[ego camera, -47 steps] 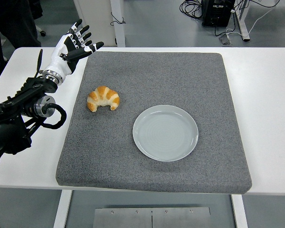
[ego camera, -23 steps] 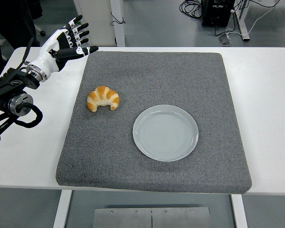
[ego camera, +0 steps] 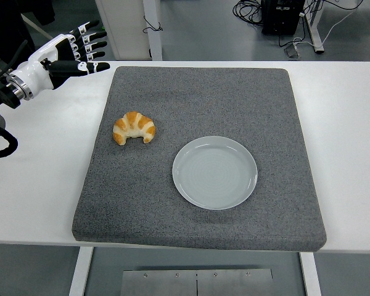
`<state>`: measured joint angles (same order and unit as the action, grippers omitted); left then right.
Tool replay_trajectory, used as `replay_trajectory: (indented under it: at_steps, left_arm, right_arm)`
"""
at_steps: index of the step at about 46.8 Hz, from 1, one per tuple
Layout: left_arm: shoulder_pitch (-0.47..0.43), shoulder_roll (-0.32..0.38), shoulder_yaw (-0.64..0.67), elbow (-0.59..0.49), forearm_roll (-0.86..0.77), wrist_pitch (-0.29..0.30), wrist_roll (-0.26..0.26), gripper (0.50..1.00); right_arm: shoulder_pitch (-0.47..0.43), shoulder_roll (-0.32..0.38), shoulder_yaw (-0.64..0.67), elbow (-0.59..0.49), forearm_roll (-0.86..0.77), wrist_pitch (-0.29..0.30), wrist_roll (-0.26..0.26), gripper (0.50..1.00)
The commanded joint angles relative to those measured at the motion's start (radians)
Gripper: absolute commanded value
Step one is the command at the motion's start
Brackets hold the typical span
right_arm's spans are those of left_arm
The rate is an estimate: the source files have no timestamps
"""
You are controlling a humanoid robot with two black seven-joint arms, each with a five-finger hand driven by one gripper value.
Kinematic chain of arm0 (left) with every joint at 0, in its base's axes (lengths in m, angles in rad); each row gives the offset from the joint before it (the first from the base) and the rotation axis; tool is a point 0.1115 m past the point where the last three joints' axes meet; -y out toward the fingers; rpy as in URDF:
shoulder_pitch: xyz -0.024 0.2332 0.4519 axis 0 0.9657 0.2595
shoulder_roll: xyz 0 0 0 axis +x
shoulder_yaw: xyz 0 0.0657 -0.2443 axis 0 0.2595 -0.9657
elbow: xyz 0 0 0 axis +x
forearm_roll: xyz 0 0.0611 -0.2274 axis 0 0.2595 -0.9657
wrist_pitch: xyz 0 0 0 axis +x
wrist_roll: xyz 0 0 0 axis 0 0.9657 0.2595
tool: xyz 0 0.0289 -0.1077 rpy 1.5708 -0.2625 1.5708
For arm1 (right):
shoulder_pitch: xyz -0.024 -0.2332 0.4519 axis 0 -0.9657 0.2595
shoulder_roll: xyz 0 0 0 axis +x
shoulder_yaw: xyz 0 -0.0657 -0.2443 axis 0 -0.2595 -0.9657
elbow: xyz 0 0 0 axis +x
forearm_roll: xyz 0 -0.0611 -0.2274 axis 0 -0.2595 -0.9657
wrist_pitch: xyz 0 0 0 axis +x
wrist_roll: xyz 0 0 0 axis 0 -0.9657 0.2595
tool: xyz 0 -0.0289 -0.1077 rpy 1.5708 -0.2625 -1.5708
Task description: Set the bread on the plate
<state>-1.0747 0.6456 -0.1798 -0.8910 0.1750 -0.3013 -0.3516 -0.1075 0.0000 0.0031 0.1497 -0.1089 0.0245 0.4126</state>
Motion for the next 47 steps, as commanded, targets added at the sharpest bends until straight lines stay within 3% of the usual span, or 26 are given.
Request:
replay_trajectory:
  at_steps: [1, 7, 13, 16, 29, 40, 47]
  left_arm:
    - [-0.007, 0.011, -0.001, -0.011, 0.009, 0.004, 0.072, 0.968]
    - [-0.033, 0.013, -0.003, -0.014, 0.063, 0.013, 0.146, 0.966]
    - [-0.048, 0.016, -0.007, -0.045, 0.159, 0.017, 0.253, 0.963]
    - [-0.051, 0.019, -0.012, -0.068, 0.219, 0.017, 0.276, 0.963]
    - [-0.054, 0.042, -0.013, -0.155, 0.448, 0.021, 0.292, 0.965]
    - [-0.050, 0.040, -0.013, -0.213, 0.672, 0.116, 0.315, 0.965]
    - [-0.047, 0.031, -0.010, -0.218, 0.748, 0.126, 0.313, 0.966]
  right_arm:
    - [0.002, 0.000, 0.000, 0.001, 0.000, 0.000, 0.000, 1.000]
    - [0.000, 0.000, 0.000, 0.001, 0.000, 0.000, 0.000, 1.000]
    - [0.002, 0.000, 0.000, 0.001, 0.000, 0.000, 0.000, 1.000]
    - [0.000, 0.000, 0.000, 0.001, 0.000, 0.000, 0.000, 1.000]
    - [0.000, 0.000, 0.000, 0.001, 0.000, 0.000, 0.000, 1.000]
    - [0.000, 0.000, 0.000, 0.001, 0.000, 0.000, 0.000, 1.000]
    - [0.000, 0.000, 0.000, 0.001, 0.000, 0.000, 0.000, 1.000]
